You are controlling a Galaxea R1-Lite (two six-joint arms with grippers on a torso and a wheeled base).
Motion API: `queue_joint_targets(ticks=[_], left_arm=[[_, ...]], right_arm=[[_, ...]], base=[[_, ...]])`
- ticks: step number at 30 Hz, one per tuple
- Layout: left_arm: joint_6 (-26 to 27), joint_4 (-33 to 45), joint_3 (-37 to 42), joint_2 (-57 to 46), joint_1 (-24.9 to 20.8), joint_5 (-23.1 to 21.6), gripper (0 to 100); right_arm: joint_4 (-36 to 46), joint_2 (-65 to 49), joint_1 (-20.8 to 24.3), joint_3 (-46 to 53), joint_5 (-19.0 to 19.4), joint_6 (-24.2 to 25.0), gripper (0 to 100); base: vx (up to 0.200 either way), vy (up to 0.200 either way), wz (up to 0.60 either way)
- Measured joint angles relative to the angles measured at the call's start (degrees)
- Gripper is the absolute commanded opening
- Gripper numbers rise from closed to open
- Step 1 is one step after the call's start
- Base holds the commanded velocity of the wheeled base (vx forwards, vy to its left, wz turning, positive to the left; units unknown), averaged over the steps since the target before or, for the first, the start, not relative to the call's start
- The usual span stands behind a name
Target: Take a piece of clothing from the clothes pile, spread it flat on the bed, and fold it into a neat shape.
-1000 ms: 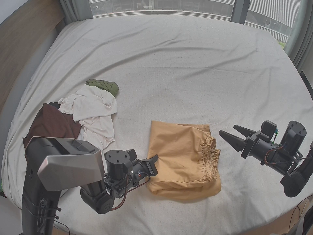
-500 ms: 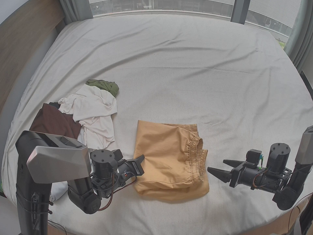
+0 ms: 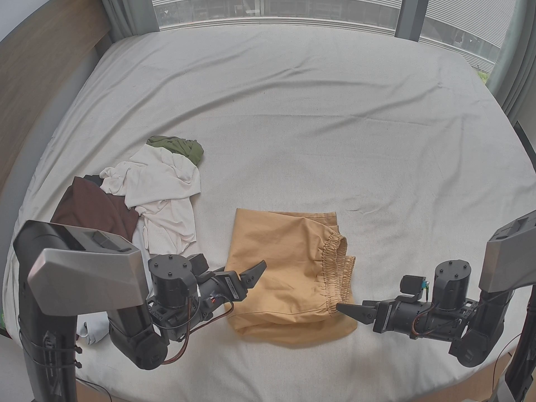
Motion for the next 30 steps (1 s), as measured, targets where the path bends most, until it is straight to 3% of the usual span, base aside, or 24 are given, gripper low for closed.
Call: queue_joint_targets(ticks=[7,18,19,30], left_arm=[[5.2,0.0,8.4,-6.4,-0.1,-0.4,100],[6.9,0.0,15.4,-13.1,1.0,-4.2,100],[6.8,0.0,15.5,-13.2,1.1,-4.3,100],[6.7,0.0,15.8,-12.3,2.8,-6.5,100]], right_arm=[[0.0,3.9,1.6,-2.5,0.3,2.1,100],[-0.1,6.4,2.2,-4.9,0.3,2.9,100],[-0.1,6.4,2.2,-5.1,0.2,2.9,0],[0.0,5.2,1.3,-4.3,-0.3,1.1,0]], base=[[0.0,0.0,0.0],[0.0,0.0,0.0],[0.0,0.0,0.0],[0.0,0.0,0.0]])
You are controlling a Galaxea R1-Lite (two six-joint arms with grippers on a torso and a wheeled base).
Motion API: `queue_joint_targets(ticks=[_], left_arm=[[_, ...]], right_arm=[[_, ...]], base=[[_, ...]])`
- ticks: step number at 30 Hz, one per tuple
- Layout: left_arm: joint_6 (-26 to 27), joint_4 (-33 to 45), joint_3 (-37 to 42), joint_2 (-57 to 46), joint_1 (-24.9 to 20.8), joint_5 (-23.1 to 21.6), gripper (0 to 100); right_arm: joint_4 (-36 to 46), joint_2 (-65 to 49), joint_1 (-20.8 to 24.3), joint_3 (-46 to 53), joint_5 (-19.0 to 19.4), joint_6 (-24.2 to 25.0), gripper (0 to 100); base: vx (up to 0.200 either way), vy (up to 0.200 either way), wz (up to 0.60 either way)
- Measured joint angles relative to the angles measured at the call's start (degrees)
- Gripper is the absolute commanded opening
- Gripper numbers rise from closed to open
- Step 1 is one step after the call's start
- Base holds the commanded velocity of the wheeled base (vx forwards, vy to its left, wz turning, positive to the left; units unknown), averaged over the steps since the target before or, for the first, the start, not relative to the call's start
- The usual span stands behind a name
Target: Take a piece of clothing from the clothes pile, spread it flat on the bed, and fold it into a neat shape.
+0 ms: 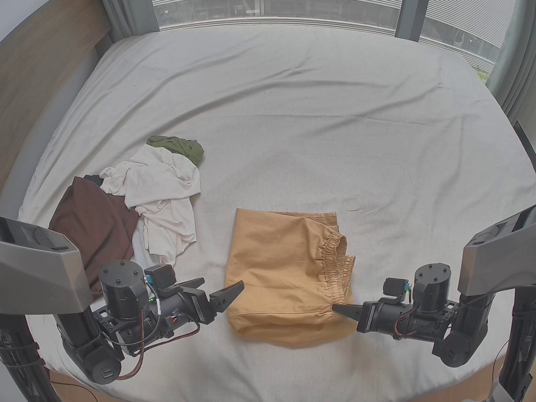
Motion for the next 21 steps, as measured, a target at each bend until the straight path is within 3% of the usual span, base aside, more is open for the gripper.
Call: queue_joint_targets(ticks=[6,15,16,21], left_arm=[[0.0,0.0,0.4,0.9,0.2,0.0,100],[0.1,0.0,0.9,1.9,0.2,0.0,100],[0.1,0.0,0.9,1.9,0.1,0.0,100],[0.1,0.0,0.8,2.0,0.1,0.0,100]], right_arm=[[0.0,0.8,-0.9,1.9,0.0,-2.8,0],[0.0,2.3,-1.1,2.2,0.0,-3.0,0],[0.0,2.3,-1.1,2.1,0.0,-3.0,100],[0.1,1.8,-1.4,1.3,-0.1,-2.9,100]], base=[[0.0,0.0,0.0],[0.0,0.0,0.0],[0.0,0.0,0.0],[0.0,0.0,0.0]])
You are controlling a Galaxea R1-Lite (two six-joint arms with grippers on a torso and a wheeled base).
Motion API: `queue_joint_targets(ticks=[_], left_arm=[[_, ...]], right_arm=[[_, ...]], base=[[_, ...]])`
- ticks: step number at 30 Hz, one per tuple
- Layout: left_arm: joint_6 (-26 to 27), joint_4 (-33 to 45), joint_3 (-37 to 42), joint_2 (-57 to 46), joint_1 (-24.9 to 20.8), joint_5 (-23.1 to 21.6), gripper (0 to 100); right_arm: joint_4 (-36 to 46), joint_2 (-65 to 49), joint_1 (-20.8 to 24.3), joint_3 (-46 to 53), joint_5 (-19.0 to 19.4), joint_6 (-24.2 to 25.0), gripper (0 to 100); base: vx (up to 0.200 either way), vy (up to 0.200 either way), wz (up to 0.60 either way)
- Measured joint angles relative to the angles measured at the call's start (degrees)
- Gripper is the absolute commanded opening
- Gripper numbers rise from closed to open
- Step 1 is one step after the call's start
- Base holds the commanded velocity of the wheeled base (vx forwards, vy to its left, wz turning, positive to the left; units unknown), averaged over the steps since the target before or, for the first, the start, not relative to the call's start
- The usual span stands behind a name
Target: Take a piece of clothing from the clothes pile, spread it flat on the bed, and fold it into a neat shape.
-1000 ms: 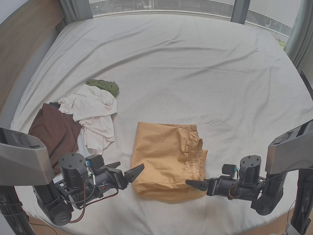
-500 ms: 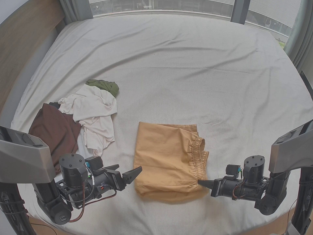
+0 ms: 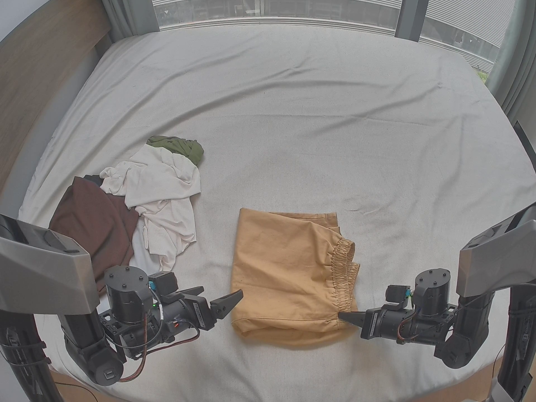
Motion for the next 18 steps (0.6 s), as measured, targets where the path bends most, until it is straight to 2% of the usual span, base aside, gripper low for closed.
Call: queue_joint_targets(ticks=[12,18], left_arm=[[-0.1,0.0,0.1,0.1,0.0,0.1,100],[-0.1,0.0,-0.1,0.1,-0.1,0.1,100]], right_arm=[[0.0,-0.7,-4.0,-0.7,0.0,-1.9,100],[-0.2,1.8,-3.6,-2.8,0.5,-1.8,100]], base=[[0.0,0.0,0.0],[0.0,0.0,0.0]])
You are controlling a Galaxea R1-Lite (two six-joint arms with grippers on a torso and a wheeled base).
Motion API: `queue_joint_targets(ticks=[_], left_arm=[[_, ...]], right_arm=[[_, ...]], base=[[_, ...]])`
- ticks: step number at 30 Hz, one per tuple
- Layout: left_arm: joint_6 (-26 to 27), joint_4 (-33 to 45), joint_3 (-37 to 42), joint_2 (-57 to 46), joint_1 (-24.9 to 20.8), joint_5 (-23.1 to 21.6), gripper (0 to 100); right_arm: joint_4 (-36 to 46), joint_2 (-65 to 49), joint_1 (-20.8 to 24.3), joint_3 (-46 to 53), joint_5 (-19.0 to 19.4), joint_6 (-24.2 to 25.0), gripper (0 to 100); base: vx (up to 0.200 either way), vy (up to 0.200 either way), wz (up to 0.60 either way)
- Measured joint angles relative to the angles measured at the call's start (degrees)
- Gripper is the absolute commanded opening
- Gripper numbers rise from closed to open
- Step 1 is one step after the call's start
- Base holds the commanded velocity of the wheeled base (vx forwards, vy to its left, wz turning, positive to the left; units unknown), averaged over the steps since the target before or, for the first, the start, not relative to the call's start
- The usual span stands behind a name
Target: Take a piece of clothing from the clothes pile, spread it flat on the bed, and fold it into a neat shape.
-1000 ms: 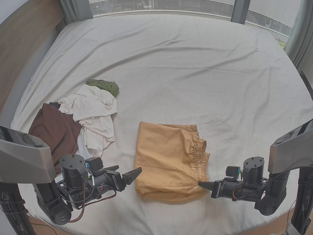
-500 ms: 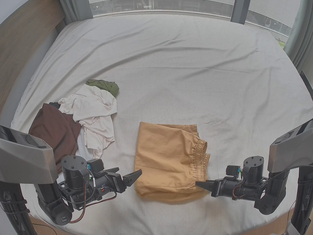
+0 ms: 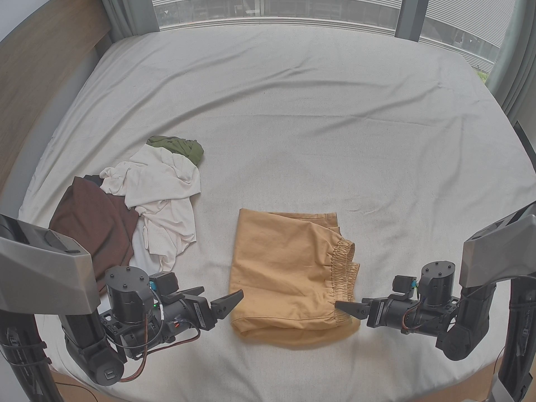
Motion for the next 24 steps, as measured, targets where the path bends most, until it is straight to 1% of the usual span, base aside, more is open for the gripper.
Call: queue_joint_targets(ticks=[3,7,10,17,24], left_arm=[[0.0,0.0,0.0,0.0,0.0,0.0,100],[0.0,0.0,0.1,-0.2,0.1,0.0,100],[0.0,0.0,0.1,-0.2,0.1,0.1,100],[0.0,0.0,0.2,-0.3,0.1,0.1,100],[0.1,0.0,0.2,-0.2,-0.3,0.1,100]], right_arm=[[0.0,1.1,1.4,-1.5,0.3,1.4,100],[0.0,2.2,3.9,-3.2,1.5,5.9,100],[0.0,3.2,5.4,-5.3,2.1,7.6,100],[-0.2,5.2,6.2,-8.0,2.2,7.8,100],[-0.3,5.8,5.9,-8.2,2.1,7.9,100]], base=[[0.0,0.0,0.0],[0.0,0.0,0.0],[0.0,0.0,0.0],[0.0,0.0,0.0],[0.0,0.0,0.0]])
